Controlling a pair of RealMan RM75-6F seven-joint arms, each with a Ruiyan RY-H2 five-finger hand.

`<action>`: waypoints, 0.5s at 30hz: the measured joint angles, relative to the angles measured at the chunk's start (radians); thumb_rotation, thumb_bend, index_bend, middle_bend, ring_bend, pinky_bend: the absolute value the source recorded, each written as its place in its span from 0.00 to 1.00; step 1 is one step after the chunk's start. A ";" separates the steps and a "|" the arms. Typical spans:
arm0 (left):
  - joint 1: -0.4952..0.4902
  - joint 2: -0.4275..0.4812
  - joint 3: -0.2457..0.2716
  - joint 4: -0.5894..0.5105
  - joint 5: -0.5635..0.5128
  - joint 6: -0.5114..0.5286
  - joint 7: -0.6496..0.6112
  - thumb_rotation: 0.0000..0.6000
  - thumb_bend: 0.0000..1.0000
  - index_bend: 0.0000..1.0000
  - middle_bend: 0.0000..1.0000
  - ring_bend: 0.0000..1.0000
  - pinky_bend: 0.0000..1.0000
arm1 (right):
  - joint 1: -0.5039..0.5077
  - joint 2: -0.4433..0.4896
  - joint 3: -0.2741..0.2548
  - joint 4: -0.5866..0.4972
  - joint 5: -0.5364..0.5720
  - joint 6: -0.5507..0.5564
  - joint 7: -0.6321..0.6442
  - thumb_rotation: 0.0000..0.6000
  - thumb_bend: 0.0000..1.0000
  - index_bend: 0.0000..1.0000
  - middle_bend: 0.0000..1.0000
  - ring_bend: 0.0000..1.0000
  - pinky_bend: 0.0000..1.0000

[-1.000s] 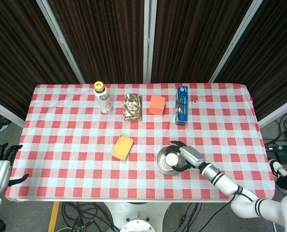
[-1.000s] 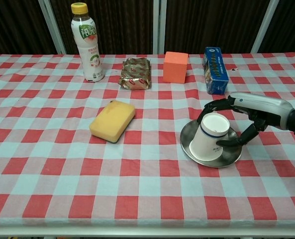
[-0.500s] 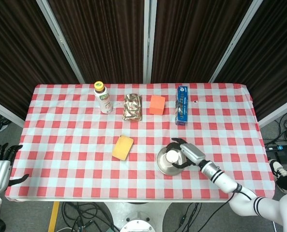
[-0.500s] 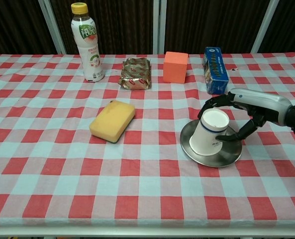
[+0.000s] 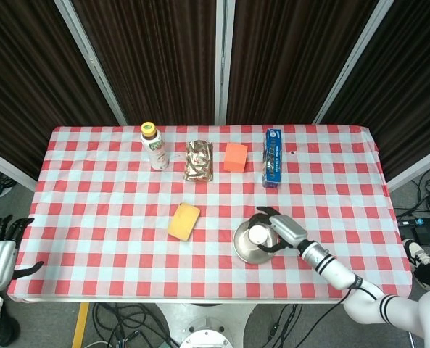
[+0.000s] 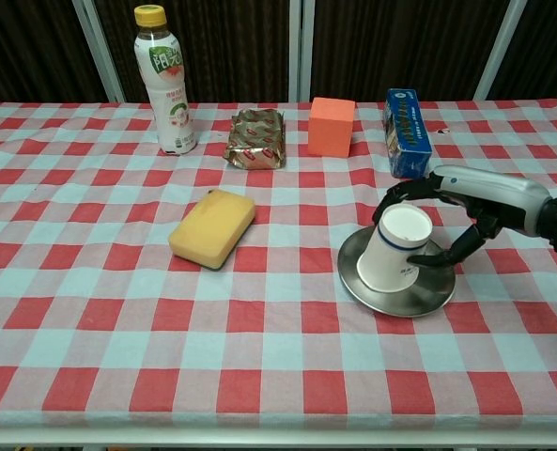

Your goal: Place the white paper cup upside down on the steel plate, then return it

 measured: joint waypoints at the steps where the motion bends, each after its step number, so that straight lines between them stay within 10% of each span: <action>1: 0.000 -0.001 0.000 0.000 0.000 -0.001 0.000 1.00 0.00 0.15 0.16 0.04 0.00 | 0.000 -0.002 0.005 0.007 0.012 -0.002 -0.002 1.00 0.27 0.42 0.23 0.00 0.00; 15: 0.001 -0.002 0.000 0.003 0.002 0.002 -0.002 1.00 0.00 0.15 0.16 0.04 0.00 | -0.009 -0.009 0.012 0.010 0.005 0.023 -0.006 1.00 0.27 0.42 0.23 0.00 0.00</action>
